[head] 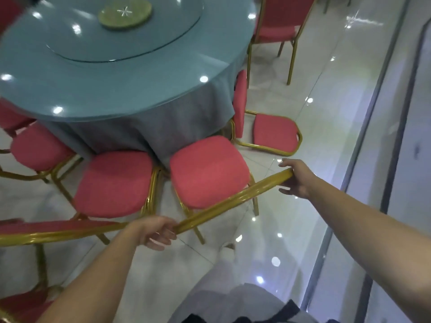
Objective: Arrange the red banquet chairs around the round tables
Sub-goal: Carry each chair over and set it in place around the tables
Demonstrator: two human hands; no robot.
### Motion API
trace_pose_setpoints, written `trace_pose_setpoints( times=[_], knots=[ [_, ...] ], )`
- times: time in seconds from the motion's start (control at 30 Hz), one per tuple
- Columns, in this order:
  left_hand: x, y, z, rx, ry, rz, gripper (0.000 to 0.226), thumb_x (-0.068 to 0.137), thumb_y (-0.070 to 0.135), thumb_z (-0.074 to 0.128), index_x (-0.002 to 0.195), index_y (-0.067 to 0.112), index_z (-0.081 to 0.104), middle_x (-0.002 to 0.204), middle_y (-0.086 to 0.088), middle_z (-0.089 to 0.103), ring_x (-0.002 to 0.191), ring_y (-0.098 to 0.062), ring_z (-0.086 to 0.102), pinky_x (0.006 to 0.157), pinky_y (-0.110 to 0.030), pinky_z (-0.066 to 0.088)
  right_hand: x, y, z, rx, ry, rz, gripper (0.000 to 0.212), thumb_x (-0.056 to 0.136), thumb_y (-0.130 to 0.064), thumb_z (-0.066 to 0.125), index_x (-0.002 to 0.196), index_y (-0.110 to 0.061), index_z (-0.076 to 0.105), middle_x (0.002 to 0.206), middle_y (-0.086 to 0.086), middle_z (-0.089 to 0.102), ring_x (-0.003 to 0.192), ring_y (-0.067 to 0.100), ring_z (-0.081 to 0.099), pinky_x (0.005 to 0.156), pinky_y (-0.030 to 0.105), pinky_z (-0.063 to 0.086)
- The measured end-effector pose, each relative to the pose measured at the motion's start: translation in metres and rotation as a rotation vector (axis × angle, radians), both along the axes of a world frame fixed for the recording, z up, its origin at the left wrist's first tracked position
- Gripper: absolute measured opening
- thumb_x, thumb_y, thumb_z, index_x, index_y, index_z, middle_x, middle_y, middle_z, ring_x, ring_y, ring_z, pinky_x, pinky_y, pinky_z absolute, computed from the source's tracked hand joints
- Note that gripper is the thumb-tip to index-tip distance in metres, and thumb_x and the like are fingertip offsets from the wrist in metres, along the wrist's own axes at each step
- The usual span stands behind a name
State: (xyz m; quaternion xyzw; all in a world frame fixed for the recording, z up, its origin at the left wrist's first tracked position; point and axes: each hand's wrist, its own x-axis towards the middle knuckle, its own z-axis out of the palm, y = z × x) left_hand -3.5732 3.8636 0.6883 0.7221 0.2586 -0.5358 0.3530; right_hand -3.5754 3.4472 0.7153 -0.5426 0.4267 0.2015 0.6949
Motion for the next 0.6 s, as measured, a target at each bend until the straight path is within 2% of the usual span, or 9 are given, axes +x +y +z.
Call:
trace_pose_setpoints(
  times=[0.03, 0.1, 0.17, 0.23, 0.3, 0.37, 0.47, 0.53, 0.6],
  knots=[
    [0.021, -0.009, -0.001, 0.069, -0.145, -0.043, 0.021, 0.092, 0.029, 0.059, 0.099, 0.010, 0.065, 0.105, -0.007, 0.070, 0.076, -0.018, 0.064, 0.065, -0.028, 0.053, 0.005, -0.008, -0.002, 0.001, -0.017, -0.014, 0.031, 0.079, -0.031, 0.061, 0.108, -0.023, 0.057, 0.081, 0.005, 0.048, 0.092, 0.026, 0.057, 0.100, 0.046, 0.042],
    [0.062, -0.043, -0.005, 0.172, -0.512, -0.003, 0.011, 0.091, 0.015, 0.060, 0.099, 0.009, 0.063, 0.102, -0.010, 0.064, 0.080, -0.022, 0.059, 0.071, -0.029, 0.049, 0.008, -0.023, -0.007, -0.003, -0.022, -0.009, 0.033, 0.081, -0.039, 0.063, 0.112, -0.027, 0.062, 0.092, 0.006, 0.057, 0.101, 0.026, 0.061, 0.099, 0.047, 0.043],
    [0.098, -0.095, -0.005, 0.083, -0.654, 0.078, 0.017, 0.092, 0.011, 0.057, 0.106, 0.006, 0.065, 0.103, -0.013, 0.064, 0.089, -0.028, 0.060, 0.081, -0.033, 0.049, -0.001, -0.037, -0.014, -0.013, 0.008, 0.020, 0.038, 0.083, -0.051, 0.064, 0.112, -0.028, 0.065, 0.110, 0.004, 0.065, 0.111, 0.028, 0.063, 0.095, 0.047, 0.049],
    [0.122, -0.154, -0.005, -0.124, -0.589, 0.016, 0.025, 0.093, 0.008, 0.057, 0.117, 0.004, 0.063, 0.097, -0.014, 0.063, 0.080, -0.024, 0.058, 0.070, -0.030, 0.048, -0.013, -0.053, -0.022, -0.036, 0.035, -0.020, 0.041, 0.084, -0.056, 0.064, 0.118, -0.034, 0.065, 0.118, 0.003, 0.067, 0.110, 0.029, 0.065, 0.090, 0.045, 0.054],
    [0.134, -0.209, -0.002, -0.247, -0.513, -0.132, 0.026, 0.092, 0.010, 0.060, 0.118, 0.006, 0.064, 0.091, -0.009, 0.061, 0.074, -0.018, 0.053, 0.063, -0.026, 0.042, -0.027, -0.070, -0.024, -0.130, 0.073, -0.034, 0.037, 0.085, -0.057, 0.064, 0.116, -0.037, 0.063, 0.119, 0.003, 0.066, 0.107, 0.027, 0.066, 0.090, 0.044, 0.055],
    [0.140, -0.257, 0.000, -0.304, -0.485, -0.237, 0.026, 0.092, 0.010, 0.061, 0.118, 0.007, 0.064, 0.093, -0.008, 0.061, 0.079, -0.016, 0.054, 0.065, -0.025, 0.043, -0.035, -0.090, -0.022, -0.220, 0.088, 0.014, 0.032, 0.084, -0.059, 0.063, 0.110, -0.041, 0.063, 0.120, -0.001, 0.064, 0.107, 0.021, 0.063, 0.092, 0.042, 0.053],
    [0.156, -0.319, -0.010, -0.327, -0.434, -0.325, 0.029, 0.092, 0.008, 0.060, 0.121, 0.002, 0.062, 0.094, -0.010, 0.062, 0.074, -0.013, 0.062, 0.060, -0.019, 0.045, -0.027, -0.133, -0.021, -0.268, 0.067, 0.035, 0.031, 0.081, -0.061, 0.063, 0.107, -0.043, 0.063, 0.119, -0.007, 0.063, 0.109, 0.015, 0.060, 0.095, 0.041, 0.049],
    [0.170, -0.358, -0.023, -0.273, -0.444, -0.417, 0.030, 0.091, 0.012, 0.060, 0.121, 0.007, 0.062, 0.110, -0.011, 0.061, 0.094, -0.023, 0.064, 0.075, -0.026, 0.051, -0.013, -0.170, -0.028, -0.283, 0.066, 0.016, 0.024, 0.086, -0.056, 0.063, 0.105, -0.043, 0.063, 0.119, -0.006, 0.063, 0.109, 0.015, 0.060, 0.097, 0.042, 0.049],
    [0.186, -0.395, -0.038, -0.213, -0.464, -0.470, 0.031, 0.091, 0.017, 0.061, 0.121, 0.012, 0.061, 0.122, -0.011, 0.057, 0.111, -0.029, 0.058, 0.094, -0.037, 0.050, 0.004, -0.210, -0.041, -0.290, 0.071, 0.021, 0.021, 0.087, -0.054, 0.063, 0.104, -0.043, 0.062, 0.120, -0.007, 0.061, 0.109, 0.014, 0.058, 0.095, 0.040, 0.049]
  ],
)
